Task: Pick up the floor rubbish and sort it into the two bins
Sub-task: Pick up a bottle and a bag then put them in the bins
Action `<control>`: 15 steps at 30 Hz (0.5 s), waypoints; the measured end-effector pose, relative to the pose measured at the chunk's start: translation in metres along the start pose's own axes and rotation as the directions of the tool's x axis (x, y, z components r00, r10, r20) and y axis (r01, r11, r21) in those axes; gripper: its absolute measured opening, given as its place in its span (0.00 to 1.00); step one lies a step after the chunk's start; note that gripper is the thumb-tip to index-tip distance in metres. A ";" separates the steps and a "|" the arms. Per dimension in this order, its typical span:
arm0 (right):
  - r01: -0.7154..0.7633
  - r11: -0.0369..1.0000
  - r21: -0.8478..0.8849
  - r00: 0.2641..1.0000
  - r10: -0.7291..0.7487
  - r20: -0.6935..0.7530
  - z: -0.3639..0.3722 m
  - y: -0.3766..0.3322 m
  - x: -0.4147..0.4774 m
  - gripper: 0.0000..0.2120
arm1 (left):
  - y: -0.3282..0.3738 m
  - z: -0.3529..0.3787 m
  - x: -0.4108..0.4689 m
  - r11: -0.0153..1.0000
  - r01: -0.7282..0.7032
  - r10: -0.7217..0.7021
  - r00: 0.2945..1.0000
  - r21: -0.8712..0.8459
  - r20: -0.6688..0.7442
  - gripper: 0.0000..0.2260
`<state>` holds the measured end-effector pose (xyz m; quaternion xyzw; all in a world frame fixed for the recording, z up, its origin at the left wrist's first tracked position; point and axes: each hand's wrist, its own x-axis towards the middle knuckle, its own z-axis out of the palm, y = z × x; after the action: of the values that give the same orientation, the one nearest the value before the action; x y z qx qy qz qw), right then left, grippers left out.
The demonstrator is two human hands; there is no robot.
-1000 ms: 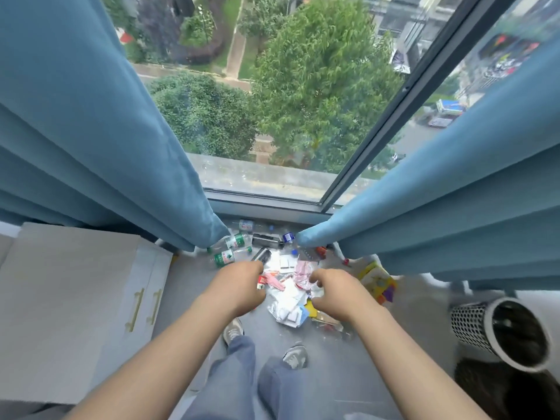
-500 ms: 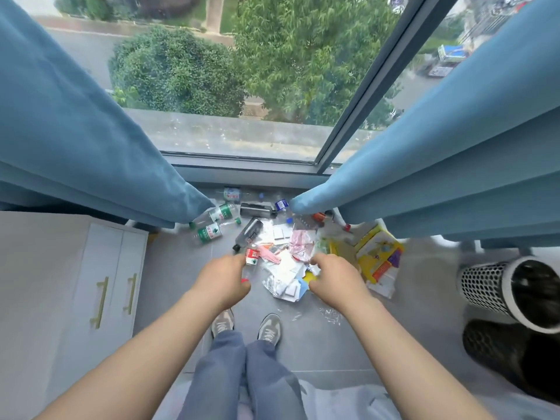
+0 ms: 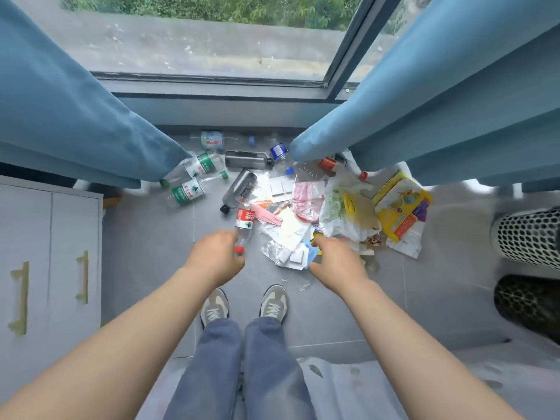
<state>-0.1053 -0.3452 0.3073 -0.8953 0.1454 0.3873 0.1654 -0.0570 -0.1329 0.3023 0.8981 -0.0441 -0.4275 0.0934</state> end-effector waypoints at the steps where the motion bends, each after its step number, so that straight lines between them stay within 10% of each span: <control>1: -0.009 1.000 0.009 1.000 0.009 0.001 0.012 0.002 0.009 0.21 | -0.006 0.010 0.008 1.000 0.001 -0.001 1.000 0.001 -0.001 0.16; 15: -0.038 0.999 0.029 0.997 0.040 -0.063 0.174 0.034 0.126 0.19 | -0.067 0.168 0.135 0.999 0.013 -0.015 1.000 -0.050 -0.023 0.19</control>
<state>-0.1483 -0.3218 0.0956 -0.9018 0.1735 0.3596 0.1656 -0.1020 -0.1102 0.0826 0.9007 -0.0259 -0.4185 0.1134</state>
